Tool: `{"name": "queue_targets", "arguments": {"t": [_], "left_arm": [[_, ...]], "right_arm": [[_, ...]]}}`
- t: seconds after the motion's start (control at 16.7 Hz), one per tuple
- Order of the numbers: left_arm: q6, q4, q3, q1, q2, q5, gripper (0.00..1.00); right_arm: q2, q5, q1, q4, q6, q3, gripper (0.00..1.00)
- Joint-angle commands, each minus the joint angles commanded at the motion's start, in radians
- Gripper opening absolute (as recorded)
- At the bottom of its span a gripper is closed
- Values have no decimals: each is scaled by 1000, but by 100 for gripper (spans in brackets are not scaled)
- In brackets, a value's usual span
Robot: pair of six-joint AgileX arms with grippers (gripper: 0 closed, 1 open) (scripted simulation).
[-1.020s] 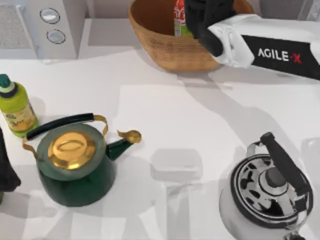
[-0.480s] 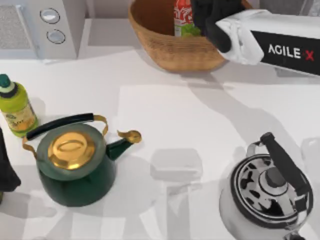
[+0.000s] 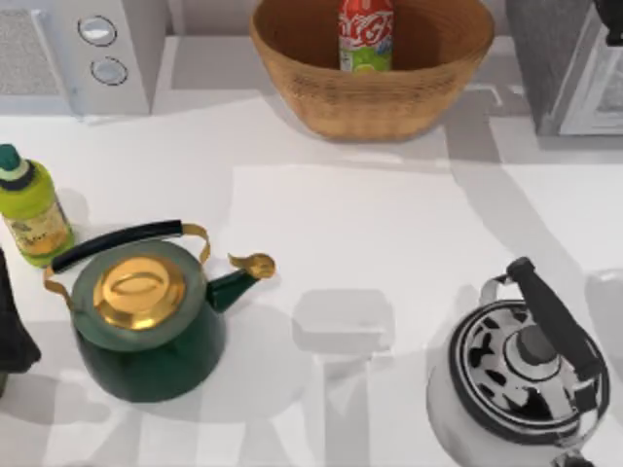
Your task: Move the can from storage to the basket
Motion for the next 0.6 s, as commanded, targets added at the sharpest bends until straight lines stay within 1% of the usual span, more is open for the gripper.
{"name": "queue_targets", "arguments": {"t": [0.6], "left_arm": [[0,0,0,0,0,0,100]], "right_arm": [[-1172,-263,-258,-258,-8,-859,100]]}}
